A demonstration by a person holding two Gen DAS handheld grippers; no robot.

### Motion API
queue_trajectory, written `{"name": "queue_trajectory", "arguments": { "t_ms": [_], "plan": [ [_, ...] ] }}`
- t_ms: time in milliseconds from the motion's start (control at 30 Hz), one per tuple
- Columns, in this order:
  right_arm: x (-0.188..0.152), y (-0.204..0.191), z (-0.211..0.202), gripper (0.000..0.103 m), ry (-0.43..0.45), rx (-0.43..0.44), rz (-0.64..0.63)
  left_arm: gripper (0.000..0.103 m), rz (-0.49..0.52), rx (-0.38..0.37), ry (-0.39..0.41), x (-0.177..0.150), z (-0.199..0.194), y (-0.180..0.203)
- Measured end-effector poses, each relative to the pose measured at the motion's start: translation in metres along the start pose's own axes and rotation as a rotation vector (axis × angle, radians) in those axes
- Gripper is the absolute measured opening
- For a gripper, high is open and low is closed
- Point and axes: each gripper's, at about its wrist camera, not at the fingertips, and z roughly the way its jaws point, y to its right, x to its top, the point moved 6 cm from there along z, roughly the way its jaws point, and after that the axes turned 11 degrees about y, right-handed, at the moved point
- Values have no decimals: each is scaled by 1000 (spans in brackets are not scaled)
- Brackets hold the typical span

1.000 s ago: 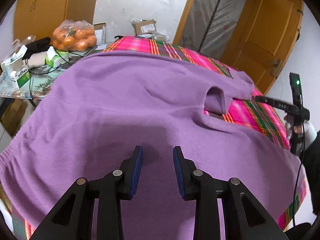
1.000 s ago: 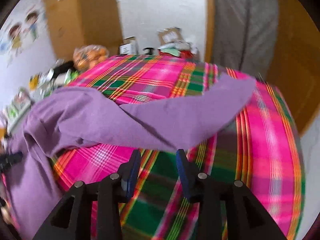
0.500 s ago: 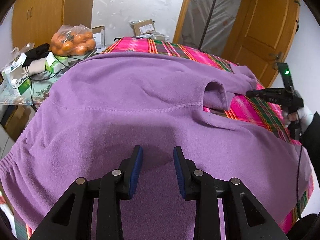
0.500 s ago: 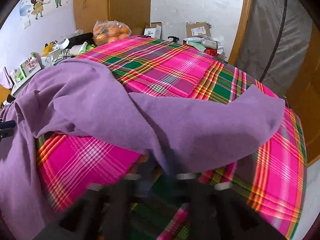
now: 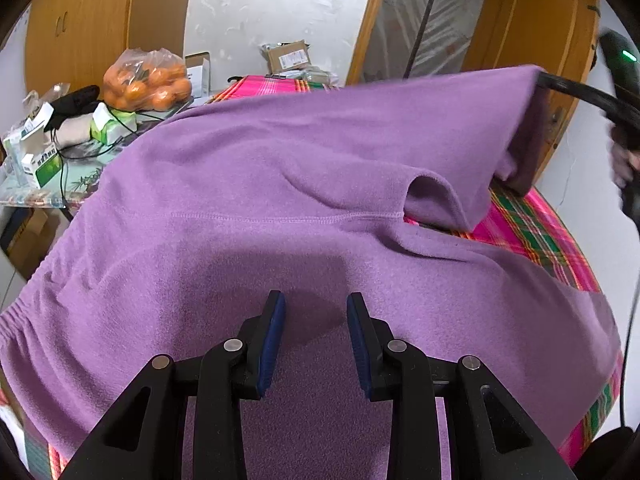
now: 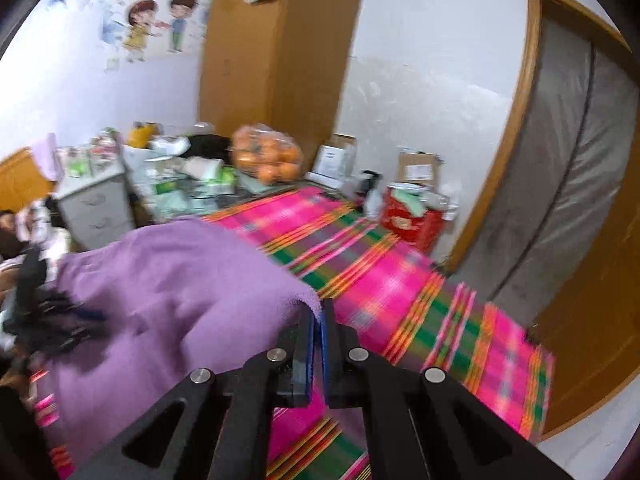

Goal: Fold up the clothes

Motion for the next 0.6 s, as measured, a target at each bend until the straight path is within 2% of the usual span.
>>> {"name": "queue_trajectory", "arguments": {
  "t_ms": [67,100,167,200,267,367,467,600],
  "plan": [
    [-6,22,37,8,-60,-90,39,33,-3,-3,0,0,0,0],
    [-12,35,52,12,-89,-119,97,33,-5,-4,1,0,0,0],
    [-23,59,80,14,-146,-178,212,33,-10,-8,2,0,0,0],
    [-25,69,83,16,-132,-183,271,33,-12,-9,2,0,0,-1],
    [-28,79,73,23,-70,-168,351,33,-17,-13,3,0,0,-1],
    [-43,87,52,27,-41,-164,357,33,-23,-18,4,0,0,-2],
    [-81,91,31,35,-81,-139,342,33,-31,-23,5,1,0,-3],
    [-139,87,12,36,-172,-110,283,33,-35,-27,5,2,0,-3]
  ]
}}
